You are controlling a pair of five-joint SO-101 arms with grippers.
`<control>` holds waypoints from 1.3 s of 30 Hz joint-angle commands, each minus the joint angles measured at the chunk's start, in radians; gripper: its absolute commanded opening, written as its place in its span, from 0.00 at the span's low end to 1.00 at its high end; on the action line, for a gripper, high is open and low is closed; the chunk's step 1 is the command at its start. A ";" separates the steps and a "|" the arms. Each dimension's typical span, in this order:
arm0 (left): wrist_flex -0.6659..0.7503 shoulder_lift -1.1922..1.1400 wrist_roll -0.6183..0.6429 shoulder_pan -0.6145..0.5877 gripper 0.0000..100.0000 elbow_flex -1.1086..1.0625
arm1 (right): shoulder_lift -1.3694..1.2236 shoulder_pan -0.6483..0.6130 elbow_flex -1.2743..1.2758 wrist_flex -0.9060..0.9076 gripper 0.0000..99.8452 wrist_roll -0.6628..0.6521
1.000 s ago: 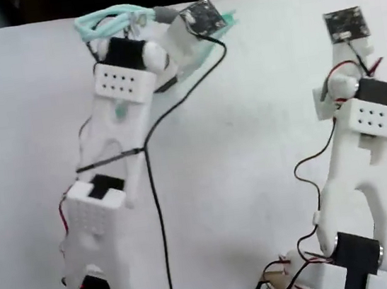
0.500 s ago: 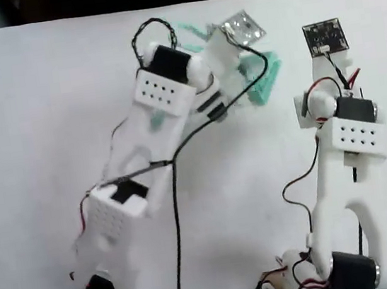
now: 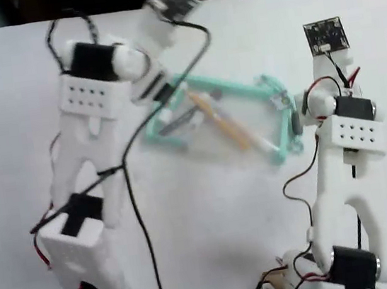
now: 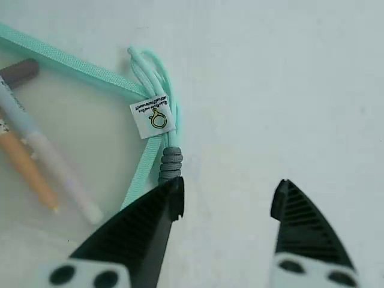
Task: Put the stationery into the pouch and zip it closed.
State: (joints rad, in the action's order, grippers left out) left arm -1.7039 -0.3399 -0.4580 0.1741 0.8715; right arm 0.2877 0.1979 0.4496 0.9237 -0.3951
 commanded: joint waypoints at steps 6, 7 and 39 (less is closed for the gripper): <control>0.373 -0.094 0.333 -0.176 0.04 -0.175 | -0.088 0.007 -0.014 -0.087 0.03 0.095; 0.422 -0.131 0.344 -0.177 0.02 -0.207 | -0.093 0.010 -0.014 -0.087 0.01 0.133; 0.502 -0.481 0.267 0.015 0.02 -0.278 | -0.642 -0.019 -0.279 -0.140 0.02 0.249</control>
State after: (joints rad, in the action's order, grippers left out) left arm -1.1638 -0.8462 -0.1834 0.1358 0.5877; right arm -0.2785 0.1811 0.3237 0.6813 -0.1358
